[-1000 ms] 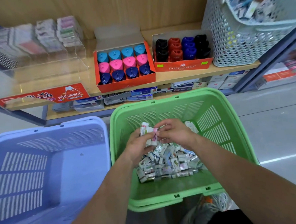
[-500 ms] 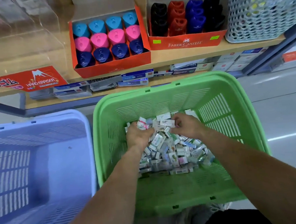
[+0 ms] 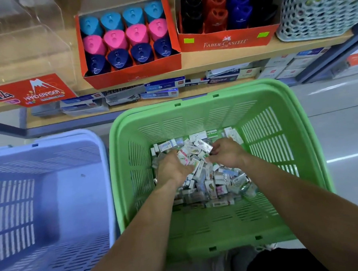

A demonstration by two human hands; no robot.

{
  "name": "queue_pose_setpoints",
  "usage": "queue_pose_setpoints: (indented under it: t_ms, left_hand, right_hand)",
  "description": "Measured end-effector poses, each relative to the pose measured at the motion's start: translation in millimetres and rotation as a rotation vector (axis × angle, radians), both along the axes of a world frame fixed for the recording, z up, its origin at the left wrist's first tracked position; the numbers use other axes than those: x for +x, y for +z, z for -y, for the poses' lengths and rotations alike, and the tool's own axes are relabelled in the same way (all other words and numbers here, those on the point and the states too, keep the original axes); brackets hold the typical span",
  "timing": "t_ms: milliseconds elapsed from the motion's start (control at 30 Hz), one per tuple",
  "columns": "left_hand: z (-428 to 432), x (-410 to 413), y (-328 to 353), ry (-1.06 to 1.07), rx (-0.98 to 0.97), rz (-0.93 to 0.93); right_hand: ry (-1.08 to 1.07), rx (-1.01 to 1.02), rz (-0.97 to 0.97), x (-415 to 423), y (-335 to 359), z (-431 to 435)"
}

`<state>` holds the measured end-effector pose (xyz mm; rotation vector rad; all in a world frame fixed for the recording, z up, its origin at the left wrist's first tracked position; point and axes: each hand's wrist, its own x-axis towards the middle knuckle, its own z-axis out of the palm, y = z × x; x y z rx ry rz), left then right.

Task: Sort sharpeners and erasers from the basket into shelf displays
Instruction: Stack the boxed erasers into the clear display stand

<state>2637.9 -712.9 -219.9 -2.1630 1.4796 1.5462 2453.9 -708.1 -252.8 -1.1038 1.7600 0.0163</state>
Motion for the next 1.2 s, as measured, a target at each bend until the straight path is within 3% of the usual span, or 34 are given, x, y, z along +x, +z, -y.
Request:
queue_pose_setpoints:
  t_ms: [300, 400, 533, 600, 733, 967, 1100, 1200]
  left_hand:
    - [-2.4, -7.5, 9.6, 0.176, 0.048, -0.108]
    - [-0.4, -4.2, 14.9, 0.348, 0.033, -0.224]
    - [-1.0, -2.2, 29.4, 0.474, 0.078, -0.429]
    - [-0.4, 5.1, 7.5, 0.486, 0.087, -0.496]
    - [-4.2, 10.2, 37.4, 0.463, 0.088, -0.568]
    - [-10.2, 8.2, 58.5, 0.493, 0.009, -0.447]
    - [-7.6, 15.0, 39.0, 0.519, 0.001, -0.346]
    - [-2.4, 17.9, 34.2, 0.563, -0.016, -0.307]
  right_hand:
    - [-0.323, -0.116, 0.211, -6.5, 12.6, -4.4]
    - [-0.315, -0.195, 0.246, -6.9, 27.3, 0.3]
    - [-0.311, -0.141, 0.472, 4.3, 63.1, 8.6]
    - [-0.298, -0.165, 0.511, 9.2, 78.9, 13.3]
    - [-0.357, -0.208, 0.575, 14.8, 94.1, 15.2]
    - [-0.367, -0.179, 0.538, 27.3, 72.5, 2.5]
    - [-0.002, -0.175, 0.167, 19.8, 35.7, 1.0]
    - [0.182, -0.141, 0.066, 30.5, 11.6, -1.4]
